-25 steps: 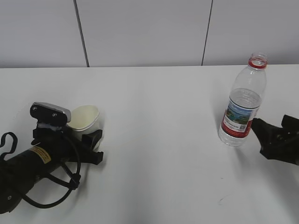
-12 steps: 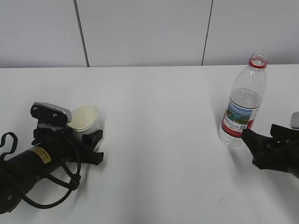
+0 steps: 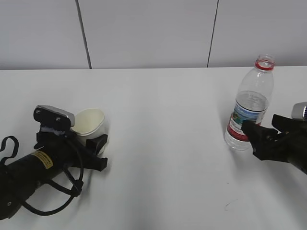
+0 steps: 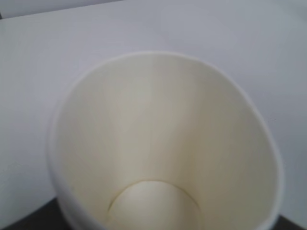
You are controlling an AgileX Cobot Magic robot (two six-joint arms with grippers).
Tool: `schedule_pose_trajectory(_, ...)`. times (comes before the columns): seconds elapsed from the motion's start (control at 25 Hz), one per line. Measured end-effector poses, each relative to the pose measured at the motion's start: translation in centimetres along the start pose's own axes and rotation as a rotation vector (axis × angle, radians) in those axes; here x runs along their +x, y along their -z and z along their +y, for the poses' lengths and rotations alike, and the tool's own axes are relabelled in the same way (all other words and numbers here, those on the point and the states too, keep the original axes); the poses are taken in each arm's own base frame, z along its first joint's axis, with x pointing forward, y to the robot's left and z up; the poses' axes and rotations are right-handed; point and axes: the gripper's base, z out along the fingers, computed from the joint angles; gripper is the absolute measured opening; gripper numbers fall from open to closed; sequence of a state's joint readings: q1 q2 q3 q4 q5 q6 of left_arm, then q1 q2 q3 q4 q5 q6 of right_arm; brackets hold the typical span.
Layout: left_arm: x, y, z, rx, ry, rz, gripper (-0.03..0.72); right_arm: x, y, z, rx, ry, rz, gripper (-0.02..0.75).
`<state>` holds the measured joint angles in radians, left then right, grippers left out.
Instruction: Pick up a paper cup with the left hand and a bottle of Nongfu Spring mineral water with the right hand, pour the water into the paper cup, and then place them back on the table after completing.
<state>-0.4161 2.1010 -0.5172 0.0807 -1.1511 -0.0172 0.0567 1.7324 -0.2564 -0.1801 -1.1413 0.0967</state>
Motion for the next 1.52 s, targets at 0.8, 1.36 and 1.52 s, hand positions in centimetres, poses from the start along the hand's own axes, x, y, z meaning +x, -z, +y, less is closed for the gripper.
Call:
schedule_pose_trajectory(0.8, 0.0, 0.0, -0.1, 0.006, -0.003, 0.000, 0.368, -2.1, -2.1, -0.4, 0.014, 0.006, -0.083, 0.610)
schedule_pose_trajectory(1.36, 0.0, 0.0, -0.2, 0.021, -0.009, 0.000, 0.368, -0.8, -4.7, -0.9, 0.019, 0.001, -0.016, 0.610)
schedule_pose_trajectory(1.52, 0.0, 0.0, -0.2, 0.024, -0.011, 0.000, 0.368, 0.3, -5.7, -1.1, 0.016, -0.005, -0.016, 0.610)
